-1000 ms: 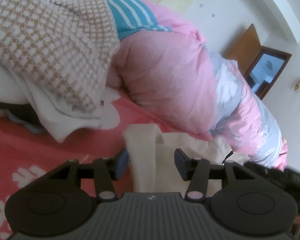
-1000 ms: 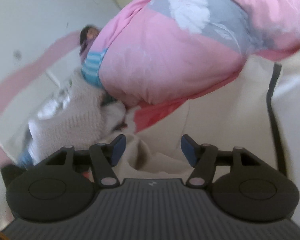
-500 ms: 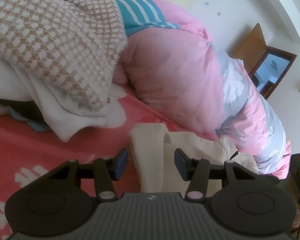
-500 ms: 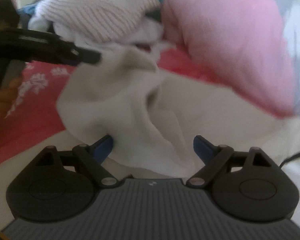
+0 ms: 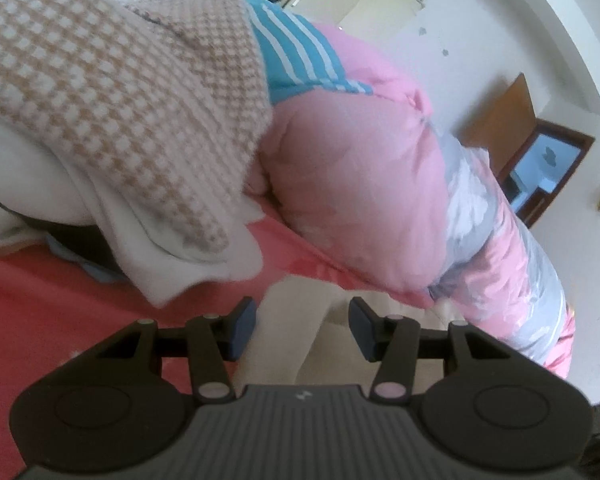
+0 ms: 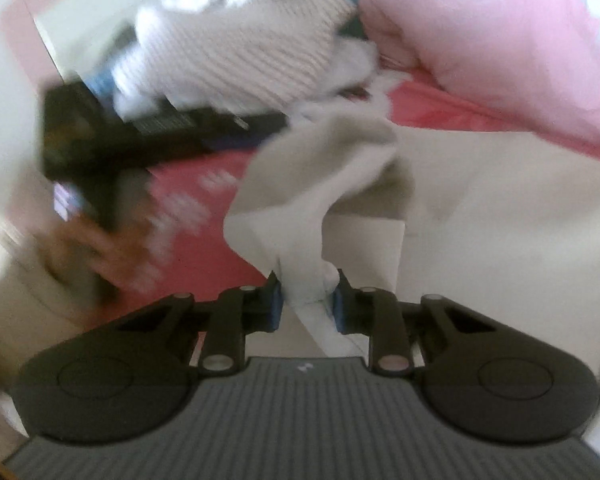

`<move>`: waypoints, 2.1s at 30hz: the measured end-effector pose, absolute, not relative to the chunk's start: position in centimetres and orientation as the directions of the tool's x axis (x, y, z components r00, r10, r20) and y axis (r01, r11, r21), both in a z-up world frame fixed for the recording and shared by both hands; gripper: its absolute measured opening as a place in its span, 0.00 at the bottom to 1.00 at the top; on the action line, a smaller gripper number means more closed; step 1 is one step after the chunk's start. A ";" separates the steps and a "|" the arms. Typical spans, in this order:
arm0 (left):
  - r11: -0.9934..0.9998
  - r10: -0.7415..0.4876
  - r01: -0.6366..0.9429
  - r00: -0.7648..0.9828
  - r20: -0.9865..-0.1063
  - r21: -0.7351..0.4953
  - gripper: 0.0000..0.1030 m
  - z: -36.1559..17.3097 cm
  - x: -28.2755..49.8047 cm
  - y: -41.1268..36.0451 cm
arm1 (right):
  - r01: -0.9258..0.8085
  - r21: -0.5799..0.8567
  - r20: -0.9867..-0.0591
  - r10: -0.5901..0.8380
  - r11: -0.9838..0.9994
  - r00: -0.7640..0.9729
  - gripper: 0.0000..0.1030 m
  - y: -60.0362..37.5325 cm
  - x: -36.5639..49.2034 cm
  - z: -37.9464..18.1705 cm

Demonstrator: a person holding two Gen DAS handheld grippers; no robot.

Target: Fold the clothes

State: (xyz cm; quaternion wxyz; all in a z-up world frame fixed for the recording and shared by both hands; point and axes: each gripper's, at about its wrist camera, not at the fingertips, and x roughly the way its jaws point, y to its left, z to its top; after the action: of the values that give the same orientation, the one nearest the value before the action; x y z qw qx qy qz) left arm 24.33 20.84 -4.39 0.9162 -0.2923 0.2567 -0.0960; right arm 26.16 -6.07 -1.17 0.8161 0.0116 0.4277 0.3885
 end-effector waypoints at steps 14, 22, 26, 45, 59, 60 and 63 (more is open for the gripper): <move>0.766 -0.341 0.006 0.851 -0.399 -0.642 0.52 -4.2 23.2 24.1 | -0.161 0.969 -0.051 0.790 0.187 0.611 0.14 -14.1 22.4 -5.4; 0.798 -0.404 0.059 0.790 -0.461 -0.599 0.52 -5.0 23.1 21.6 | 0.152 0.897 -0.404 0.626 0.416 0.667 0.24 -18.2 18.0 -10.0; 0.814 -0.441 0.110 0.756 -0.484 -0.570 0.52 -5.3 22.7 20.1 | 0.105 0.763 -0.526 0.520 0.637 0.673 0.33 -17.9 16.9 -7.3; 0.821 -0.542 0.274 0.648 -0.535 -0.501 0.53 -5.8 21.3 14.7 | -0.563 -0.356 -0.615 0.267 0.745 0.742 0.64 -0.3 15.5 -5.5; 0.802 -0.374 0.076 0.838 -0.397 -0.593 0.55 -4.2 21.4 19.7 | -0.305 0.725 -0.331 0.700 0.618 0.633 0.08 -12.3 21.9 -3.5; 0.800 -0.375 0.074 0.836 -0.401 -0.595 0.56 -4.3 21.6 19.7 | -0.263 0.842 -0.219 0.743 0.472 0.633 0.08 -14.0 21.8 -3.9; 0.815 -0.377 0.083 0.828 -0.416 -0.573 0.56 -4.5 21.7 18.9 | -0.130 0.979 -0.029 0.746 0.154 0.666 0.08 -17.1 20.6 -7.2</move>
State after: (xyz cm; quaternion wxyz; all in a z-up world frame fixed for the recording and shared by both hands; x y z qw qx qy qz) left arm 21.70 18.87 -4.49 0.9150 -0.2766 0.2653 -0.1258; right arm 20.64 -17.08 -7.24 0.7105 0.5727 0.2688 0.3081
